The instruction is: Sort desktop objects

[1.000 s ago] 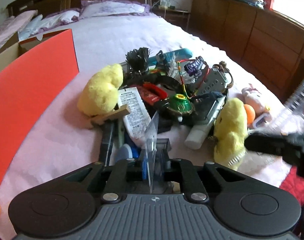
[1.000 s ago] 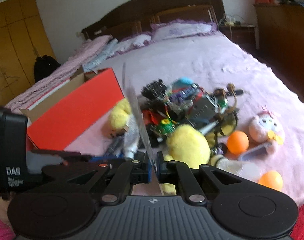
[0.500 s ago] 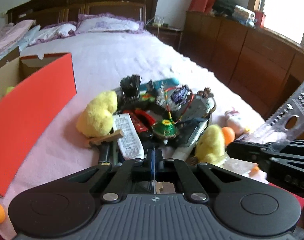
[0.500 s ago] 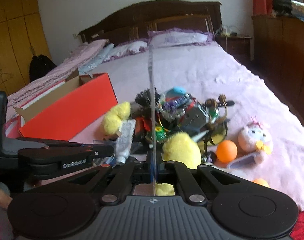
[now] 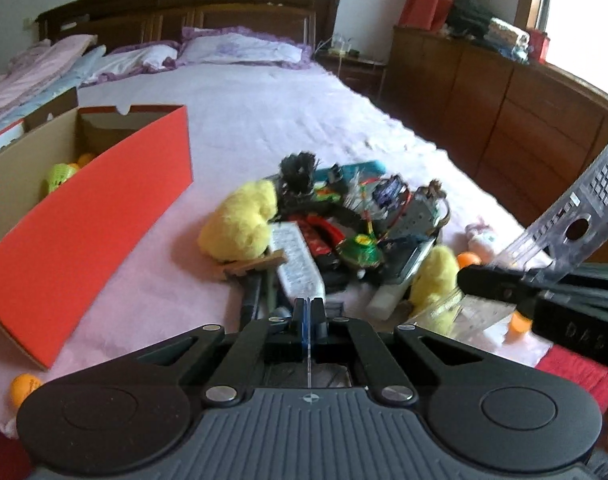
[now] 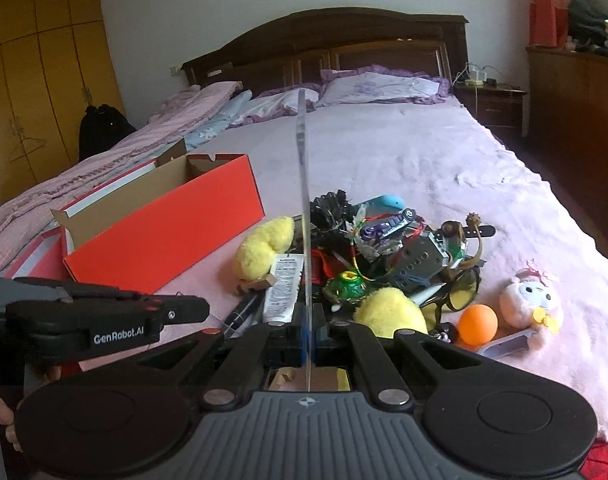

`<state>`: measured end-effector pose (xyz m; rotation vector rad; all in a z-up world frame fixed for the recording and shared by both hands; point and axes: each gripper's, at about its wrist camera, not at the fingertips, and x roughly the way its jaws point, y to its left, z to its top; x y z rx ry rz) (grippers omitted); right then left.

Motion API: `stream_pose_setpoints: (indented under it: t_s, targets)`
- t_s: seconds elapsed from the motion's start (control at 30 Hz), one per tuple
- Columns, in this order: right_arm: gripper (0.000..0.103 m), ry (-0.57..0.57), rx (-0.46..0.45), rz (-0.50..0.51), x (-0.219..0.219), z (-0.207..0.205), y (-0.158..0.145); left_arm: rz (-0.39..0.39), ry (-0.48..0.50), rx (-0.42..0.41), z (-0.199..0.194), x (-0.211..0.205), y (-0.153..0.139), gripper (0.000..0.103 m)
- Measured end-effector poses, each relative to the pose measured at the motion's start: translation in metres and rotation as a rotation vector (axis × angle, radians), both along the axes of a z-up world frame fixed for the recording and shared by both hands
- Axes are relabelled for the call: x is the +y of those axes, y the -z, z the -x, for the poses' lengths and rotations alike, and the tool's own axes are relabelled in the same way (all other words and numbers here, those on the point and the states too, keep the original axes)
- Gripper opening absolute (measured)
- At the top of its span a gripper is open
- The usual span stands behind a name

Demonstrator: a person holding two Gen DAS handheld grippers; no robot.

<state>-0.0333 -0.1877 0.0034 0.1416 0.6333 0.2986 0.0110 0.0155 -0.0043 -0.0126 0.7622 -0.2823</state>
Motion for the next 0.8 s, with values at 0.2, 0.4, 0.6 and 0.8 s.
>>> stream_pose_setpoints:
  t_s: [0.2, 0.4, 0.6, 0.8]
  targets:
    - [0.002, -0.005, 0.019, -0.012, 0.001, 0.003, 0.003, -0.04, -0.012, 0.091, -0.002, 0.002, 0.034, 0.003]
    - [0.002, -0.012, 0.022, 0.006, 0.002, 0.009, 0.003, -0.025, -0.038, 0.076, 0.003, 0.009, 0.033, 0.003]
    - [0.002, -0.041, -0.012, 0.014, 0.007, 0.013, -0.01, 0.018, -0.037, 0.003, 0.01, 0.012, -0.006, 0.003]
    - [0.002, -0.074, -0.022, 0.002, 0.015, 0.002, -0.021, 0.028, -0.035, -0.024, 0.007, 0.016, -0.027, 0.003]
